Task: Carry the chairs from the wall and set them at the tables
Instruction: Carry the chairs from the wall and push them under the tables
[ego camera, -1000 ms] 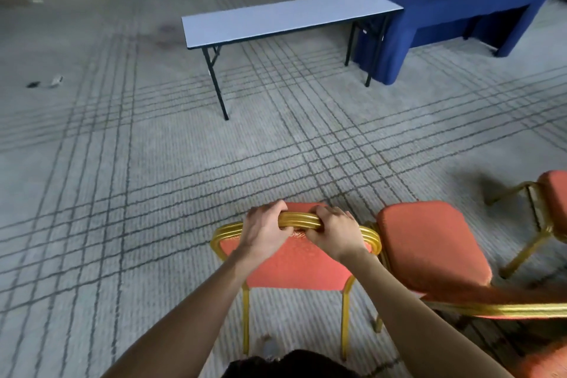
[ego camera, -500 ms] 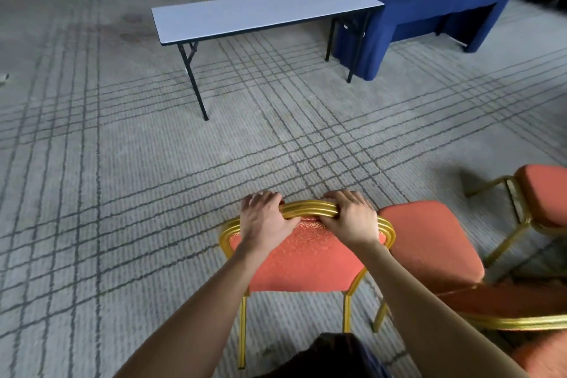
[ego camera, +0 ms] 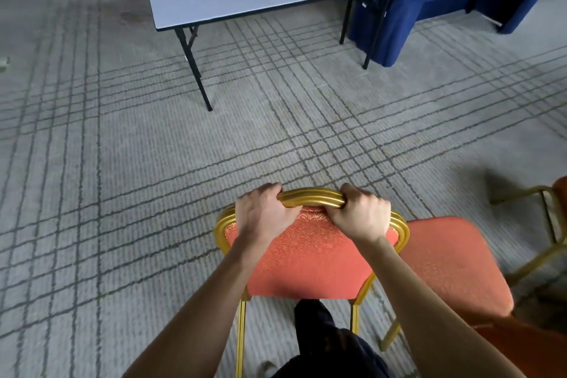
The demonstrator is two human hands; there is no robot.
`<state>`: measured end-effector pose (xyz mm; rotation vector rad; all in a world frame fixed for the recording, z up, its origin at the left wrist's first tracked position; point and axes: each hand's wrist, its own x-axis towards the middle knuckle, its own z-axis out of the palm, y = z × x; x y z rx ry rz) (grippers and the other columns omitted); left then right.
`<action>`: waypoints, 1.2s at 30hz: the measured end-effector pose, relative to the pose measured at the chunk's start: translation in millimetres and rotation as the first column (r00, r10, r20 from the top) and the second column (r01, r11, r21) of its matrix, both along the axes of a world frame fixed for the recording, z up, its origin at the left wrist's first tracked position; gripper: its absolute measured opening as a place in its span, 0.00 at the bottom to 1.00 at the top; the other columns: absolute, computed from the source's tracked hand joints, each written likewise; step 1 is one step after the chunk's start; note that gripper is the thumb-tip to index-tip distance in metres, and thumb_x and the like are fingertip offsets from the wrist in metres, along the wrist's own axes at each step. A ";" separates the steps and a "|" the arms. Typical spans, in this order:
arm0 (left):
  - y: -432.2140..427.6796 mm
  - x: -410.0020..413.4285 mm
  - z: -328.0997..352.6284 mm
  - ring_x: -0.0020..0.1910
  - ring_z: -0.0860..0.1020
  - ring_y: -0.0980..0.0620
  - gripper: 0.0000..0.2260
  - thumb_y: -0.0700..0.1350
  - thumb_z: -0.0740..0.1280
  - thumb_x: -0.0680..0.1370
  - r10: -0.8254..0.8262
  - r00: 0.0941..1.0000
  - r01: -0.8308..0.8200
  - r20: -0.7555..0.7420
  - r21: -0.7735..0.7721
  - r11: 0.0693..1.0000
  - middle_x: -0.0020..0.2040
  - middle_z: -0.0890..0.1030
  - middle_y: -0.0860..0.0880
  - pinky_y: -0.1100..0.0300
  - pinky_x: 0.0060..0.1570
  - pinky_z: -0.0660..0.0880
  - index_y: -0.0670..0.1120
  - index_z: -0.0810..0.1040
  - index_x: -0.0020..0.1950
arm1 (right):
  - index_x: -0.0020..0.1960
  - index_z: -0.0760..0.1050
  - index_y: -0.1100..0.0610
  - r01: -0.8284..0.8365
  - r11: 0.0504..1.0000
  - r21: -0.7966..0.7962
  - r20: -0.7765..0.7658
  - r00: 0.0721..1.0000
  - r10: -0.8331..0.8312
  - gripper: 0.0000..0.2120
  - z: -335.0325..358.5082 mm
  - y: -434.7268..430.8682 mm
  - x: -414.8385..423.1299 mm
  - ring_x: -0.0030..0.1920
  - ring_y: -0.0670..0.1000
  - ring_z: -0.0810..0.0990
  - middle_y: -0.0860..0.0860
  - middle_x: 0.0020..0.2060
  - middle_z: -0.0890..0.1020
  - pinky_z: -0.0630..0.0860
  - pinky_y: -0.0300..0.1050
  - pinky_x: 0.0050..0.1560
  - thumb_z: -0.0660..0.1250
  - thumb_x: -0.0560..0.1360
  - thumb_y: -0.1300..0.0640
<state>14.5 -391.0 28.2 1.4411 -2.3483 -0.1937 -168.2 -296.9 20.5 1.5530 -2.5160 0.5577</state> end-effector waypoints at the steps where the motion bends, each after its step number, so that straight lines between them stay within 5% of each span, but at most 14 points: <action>1: -11.4 -7.5 1.3 0.28 0.78 0.52 0.20 0.65 0.69 0.70 0.009 1.000 -0.009 0.004 -0.001 1.000 0.28 0.78 0.55 0.63 0.30 0.70 0.48 0.78 0.33 | 0.35 0.74 0.53 -0.004 0.999 -0.048 0.012 1.000 0.005 0.16 0.6 -11.8 -6.6 0.26 0.58 0.80 0.50 0.26 0.80 0.70 0.42 0.29 0.64 0.67 0.40; 6: -73.6 -52.4 11.7 0.32 0.82 0.46 0.23 0.68 0.72 0.68 0.059 0.998 -0.060 0.023 0.027 0.998 0.31 0.83 0.52 0.61 0.34 0.68 0.48 0.81 0.34 | 0.34 0.75 0.53 -0.020 0.993 -0.117 0.057 0.998 0.027 0.14 1.1 -78.4 -45.8 0.24 0.56 0.79 0.49 0.24 0.78 0.64 0.38 0.28 0.64 0.67 0.42; 15: -135.4 -77.8 23.0 0.32 0.80 0.48 0.24 0.70 0.70 0.69 0.112 0.993 -0.118 0.046 0.161 0.980 0.29 0.80 0.53 0.60 0.36 0.68 0.50 0.77 0.32 | 0.32 0.74 0.53 -0.127 0.983 -0.136 0.104 0.984 0.142 0.13 0.2 -151.3 -81.8 0.22 0.53 0.75 0.47 0.22 0.75 0.68 0.39 0.23 0.67 0.65 0.44; 30: -328.0 -53.3 41.3 0.28 0.79 0.50 0.22 0.67 0.68 0.67 0.233 0.971 -0.231 -0.057 0.041 0.972 0.27 0.78 0.55 0.60 0.35 0.74 0.48 0.78 0.31 | 0.31 0.73 0.55 -0.250 0.958 -0.139 0.081 0.962 0.262 0.16 34.8 -378.4 -74.3 0.23 0.56 0.74 0.49 0.22 0.75 0.62 0.39 0.27 0.79 0.57 0.50; 36: -426.9 -54.8 58.6 0.21 0.72 0.54 0.20 0.61 0.74 0.65 0.173 0.980 -0.180 -0.099 -0.067 0.981 0.22 0.71 0.56 0.63 0.29 0.66 0.48 0.72 0.26 | 0.31 0.73 0.55 -0.256 0.943 -0.213 0.071 0.959 0.276 0.13 57.7 -470.4 -78.7 0.23 0.55 0.74 0.49 0.22 0.75 0.65 0.41 0.25 0.71 0.60 0.47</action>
